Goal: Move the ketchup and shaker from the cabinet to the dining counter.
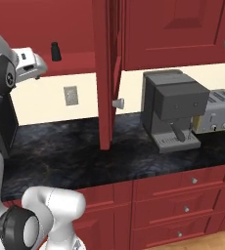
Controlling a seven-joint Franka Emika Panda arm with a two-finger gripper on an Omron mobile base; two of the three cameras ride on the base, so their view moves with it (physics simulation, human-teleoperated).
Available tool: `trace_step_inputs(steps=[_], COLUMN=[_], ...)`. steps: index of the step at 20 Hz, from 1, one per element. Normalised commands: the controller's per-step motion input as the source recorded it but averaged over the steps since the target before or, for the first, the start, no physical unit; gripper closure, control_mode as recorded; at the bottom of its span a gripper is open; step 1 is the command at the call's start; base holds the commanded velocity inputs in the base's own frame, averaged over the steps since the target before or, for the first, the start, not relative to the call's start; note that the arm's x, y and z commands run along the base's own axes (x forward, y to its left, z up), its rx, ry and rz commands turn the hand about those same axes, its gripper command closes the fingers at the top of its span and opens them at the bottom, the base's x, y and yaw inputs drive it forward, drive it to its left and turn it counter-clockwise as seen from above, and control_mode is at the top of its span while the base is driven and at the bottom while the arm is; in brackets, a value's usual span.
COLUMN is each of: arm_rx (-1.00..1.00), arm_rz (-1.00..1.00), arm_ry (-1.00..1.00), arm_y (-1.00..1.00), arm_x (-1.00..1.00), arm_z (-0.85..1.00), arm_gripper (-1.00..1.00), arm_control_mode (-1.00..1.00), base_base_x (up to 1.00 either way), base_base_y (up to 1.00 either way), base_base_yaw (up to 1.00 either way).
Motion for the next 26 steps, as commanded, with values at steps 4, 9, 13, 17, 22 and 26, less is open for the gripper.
trace_step_inputs(steps=[4,9,13,17,22,26], arm_rx=[0.01,0.01,0.05,0.12,0.18,0.12], arm_rz=[-0.01,-0.05,-0.03,-0.02,-0.05,-0.09], arm_ry=[-0.2,-0.2,-0.13,-0.02,0.0,0.0], arm_y=[0.16,0.16,0.01,0.0,0.0,0.01], arm_x=[-0.06,0.03,0.24,0.4,0.47,0.51], arm_z=[0.51,0.49,0.33,0.12,0.01,0.0], arm_gripper=[-1.0,-1.0,-1.0,-1.0,-1.0,-1.0], arm_control_mode=[-1.0,-1.0,-1.0,-1.0,-1.0,-1.0], base_base_x=[0.0,0.0,0.0,0.0,0.0,0.0], base_base_y=[0.0,0.0,0.0,0.0,0.0,0.0], base_base_yaw=[0.0,0.0,0.0,0.0,0.0,0.0])
